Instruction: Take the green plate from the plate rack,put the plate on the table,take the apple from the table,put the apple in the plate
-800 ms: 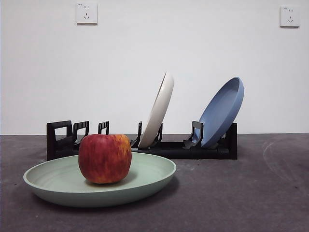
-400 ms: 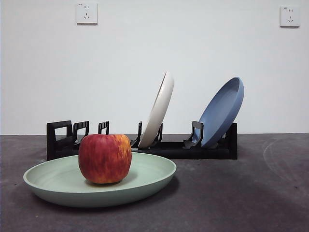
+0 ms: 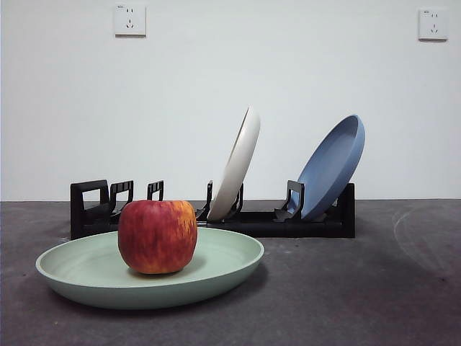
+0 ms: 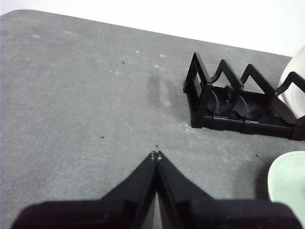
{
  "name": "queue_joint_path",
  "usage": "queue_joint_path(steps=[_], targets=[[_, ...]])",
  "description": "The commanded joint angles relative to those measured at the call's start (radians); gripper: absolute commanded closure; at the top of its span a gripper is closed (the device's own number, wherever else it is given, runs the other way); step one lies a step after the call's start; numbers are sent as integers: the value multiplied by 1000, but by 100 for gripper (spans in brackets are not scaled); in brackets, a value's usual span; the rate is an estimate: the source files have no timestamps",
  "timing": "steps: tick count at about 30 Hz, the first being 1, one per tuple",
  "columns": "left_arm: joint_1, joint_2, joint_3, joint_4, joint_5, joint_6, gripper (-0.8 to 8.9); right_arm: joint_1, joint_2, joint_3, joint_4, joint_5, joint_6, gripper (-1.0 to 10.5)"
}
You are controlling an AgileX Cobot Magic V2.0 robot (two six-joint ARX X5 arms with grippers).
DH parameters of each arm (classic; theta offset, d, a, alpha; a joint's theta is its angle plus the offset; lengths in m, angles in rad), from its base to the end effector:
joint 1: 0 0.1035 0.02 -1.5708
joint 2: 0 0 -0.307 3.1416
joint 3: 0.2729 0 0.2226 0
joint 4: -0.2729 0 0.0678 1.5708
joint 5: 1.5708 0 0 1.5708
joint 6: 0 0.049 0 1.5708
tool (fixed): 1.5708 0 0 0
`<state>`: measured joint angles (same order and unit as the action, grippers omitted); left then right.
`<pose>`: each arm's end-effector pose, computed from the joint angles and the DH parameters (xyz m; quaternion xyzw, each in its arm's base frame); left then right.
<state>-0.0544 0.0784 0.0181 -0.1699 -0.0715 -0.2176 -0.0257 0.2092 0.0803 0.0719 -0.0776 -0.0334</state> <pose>0.0453 0.0010 0.1479 -0.1007 0.1130 0.0209 0.9883 0.0565 0.0023 0.1926 -0.0152 0.0280 0.0264 0.9991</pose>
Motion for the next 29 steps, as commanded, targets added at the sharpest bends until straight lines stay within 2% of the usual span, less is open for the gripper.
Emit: queue_joint_path(steps=[1,11,29], targets=[[3,0,-8,7,0,12,817,-1,-48,-36,-66,26,13,946],[3,1,-8,7,0,12,817,-1,-201,-66,-259,25,30,946],[3,14,-7,7,0,12,817,-1,-200,-66,-253,26,49,946]])
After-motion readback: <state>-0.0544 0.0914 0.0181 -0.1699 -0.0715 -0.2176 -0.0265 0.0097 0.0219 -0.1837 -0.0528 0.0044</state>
